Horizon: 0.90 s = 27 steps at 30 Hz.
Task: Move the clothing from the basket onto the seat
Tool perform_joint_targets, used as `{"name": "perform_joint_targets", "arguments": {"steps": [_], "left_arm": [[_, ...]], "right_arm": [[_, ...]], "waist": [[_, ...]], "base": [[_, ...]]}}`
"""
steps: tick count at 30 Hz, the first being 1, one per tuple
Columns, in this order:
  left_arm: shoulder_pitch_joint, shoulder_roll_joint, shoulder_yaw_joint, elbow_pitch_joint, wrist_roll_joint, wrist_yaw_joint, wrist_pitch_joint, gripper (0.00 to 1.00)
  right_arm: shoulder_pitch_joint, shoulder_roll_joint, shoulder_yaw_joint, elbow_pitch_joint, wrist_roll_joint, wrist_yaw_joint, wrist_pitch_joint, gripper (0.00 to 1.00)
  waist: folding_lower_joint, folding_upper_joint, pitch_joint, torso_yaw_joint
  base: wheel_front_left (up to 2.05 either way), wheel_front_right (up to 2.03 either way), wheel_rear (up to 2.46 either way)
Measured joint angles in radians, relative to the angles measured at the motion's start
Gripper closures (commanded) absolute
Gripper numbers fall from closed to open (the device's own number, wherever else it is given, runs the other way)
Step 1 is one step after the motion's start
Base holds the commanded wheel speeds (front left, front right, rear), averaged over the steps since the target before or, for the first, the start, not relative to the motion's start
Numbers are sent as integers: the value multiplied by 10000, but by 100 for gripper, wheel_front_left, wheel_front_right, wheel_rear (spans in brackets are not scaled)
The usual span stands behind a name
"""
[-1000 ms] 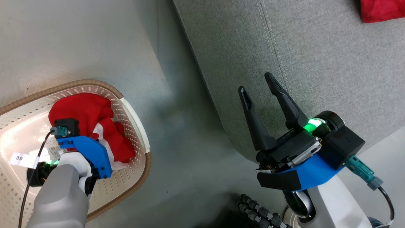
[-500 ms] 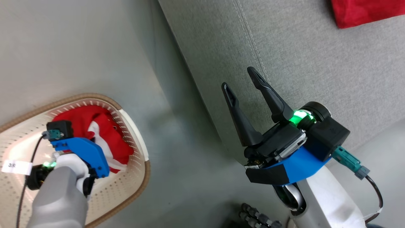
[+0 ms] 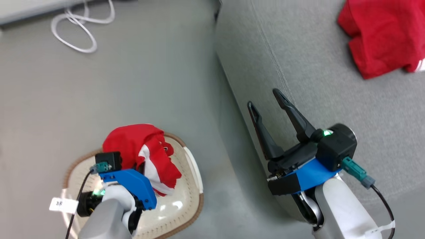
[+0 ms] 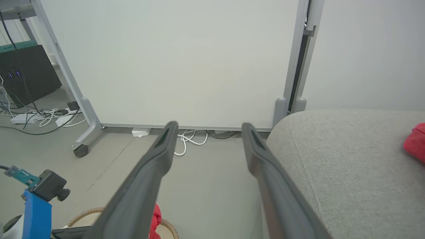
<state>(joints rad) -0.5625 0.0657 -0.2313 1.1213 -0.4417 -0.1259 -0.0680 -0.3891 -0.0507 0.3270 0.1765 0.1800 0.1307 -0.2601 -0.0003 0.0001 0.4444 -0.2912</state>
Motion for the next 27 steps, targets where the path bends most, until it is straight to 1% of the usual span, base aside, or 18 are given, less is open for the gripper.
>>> {"name": "perform_joint_targets", "arguments": {"steps": [6, 11, 14, 21, 27], "left_arm": [[880, -111, -915, -734, -828, 0, -554, 100], [1127, -134, -1628, -1551, -1490, 0, -1034, 100], [1069, -140, -2025, -2086, -1705, 0, -1193, 100], [466, 50, -2788, -3325, -1881, 0, -1400, 100], [-311, 121, -3542, -4033, -1906, 0, -961, 100]], "right_arm": [[706, 6, -424, 161, -374, 0, 366, 0], [1353, -117, -725, -25, -476, 0, 771, 0], [1758, -196, -941, -213, -495, 0, 1003, 0], [2312, -234, -1154, -558, -516, 0, 1398, 0], [2551, -219, -1290, -713, -514, 0, 1557, 0]], "waist": [[-1, 0, -1500, 852], [-1, 0, -2566, 1448], [0, 0, -3045, 1751], [0, 0, -3669, 2225], [2, 0, -3804, 2483]], "base": [[0, 0, 0], [0, 0, 0], [0, 0, 0], [0, 0, 0], [0, 0, 0]]}}
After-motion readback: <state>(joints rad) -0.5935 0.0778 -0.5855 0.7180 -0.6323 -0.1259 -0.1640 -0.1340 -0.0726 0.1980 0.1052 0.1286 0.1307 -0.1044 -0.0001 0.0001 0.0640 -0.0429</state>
